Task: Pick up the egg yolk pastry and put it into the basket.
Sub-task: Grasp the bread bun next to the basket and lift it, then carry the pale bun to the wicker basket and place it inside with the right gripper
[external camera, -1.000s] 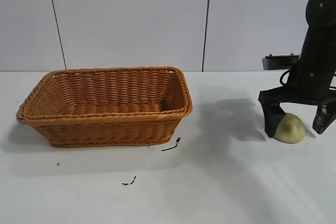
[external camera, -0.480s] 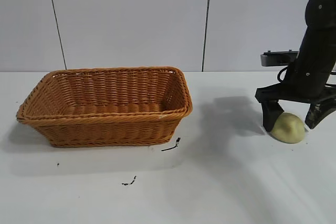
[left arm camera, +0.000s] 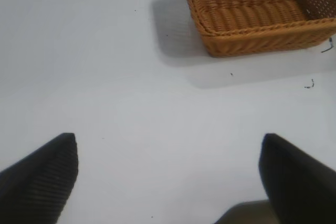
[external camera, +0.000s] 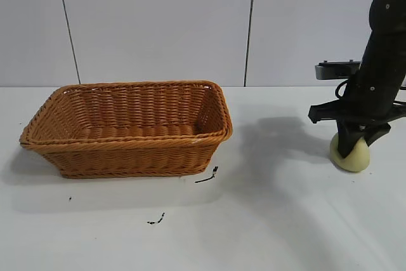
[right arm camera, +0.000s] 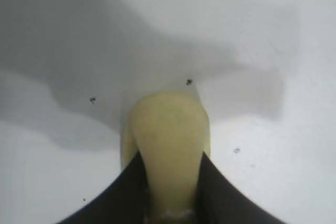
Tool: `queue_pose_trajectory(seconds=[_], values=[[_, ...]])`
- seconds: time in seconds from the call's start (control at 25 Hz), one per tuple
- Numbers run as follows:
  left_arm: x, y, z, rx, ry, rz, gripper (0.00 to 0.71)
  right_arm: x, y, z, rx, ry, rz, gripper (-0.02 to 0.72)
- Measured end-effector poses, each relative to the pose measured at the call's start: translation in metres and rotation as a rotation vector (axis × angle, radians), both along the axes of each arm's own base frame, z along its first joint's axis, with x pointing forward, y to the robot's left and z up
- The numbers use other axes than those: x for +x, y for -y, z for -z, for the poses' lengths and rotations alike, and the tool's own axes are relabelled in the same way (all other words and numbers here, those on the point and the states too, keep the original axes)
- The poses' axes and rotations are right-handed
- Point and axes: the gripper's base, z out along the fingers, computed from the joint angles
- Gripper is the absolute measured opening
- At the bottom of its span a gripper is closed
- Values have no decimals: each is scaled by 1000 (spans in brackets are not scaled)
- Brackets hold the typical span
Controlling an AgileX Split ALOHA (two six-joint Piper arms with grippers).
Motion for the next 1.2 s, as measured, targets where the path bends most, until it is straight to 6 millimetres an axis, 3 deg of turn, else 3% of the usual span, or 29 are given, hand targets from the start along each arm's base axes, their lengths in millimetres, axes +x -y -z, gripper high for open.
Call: queue_pose_trajectory(seconds=[0.36, 0.64, 0.76, 0.8, 0.84, 0.88, 1.04, 1.2], values=[[0, 0, 0, 0, 0, 0, 696, 14, -8, -115, 7, 161, -23, 102], [0, 0, 0, 0, 0, 0, 696, 22, -55, -158, 12, 251, -134, 102], [0, 0, 0, 0, 0, 0, 696, 25, -88, -167, 31, 279, -183, 102], [0, 0, 0, 0, 0, 0, 696, 25, -88, -167, 31, 279, -183, 102], [0, 0, 0, 0, 0, 0, 696, 25, -103, -168, 38, 285, -215, 102], [0, 0, 0, 0, 0, 0, 696, 26, -131, -167, 49, 292, -268, 102], [0, 0, 0, 0, 0, 0, 696, 21, -191, -157, 71, 308, -388, 102], [0, 0, 0, 0, 0, 0, 696, 13, -248, -131, 99, 316, -495, 102]])
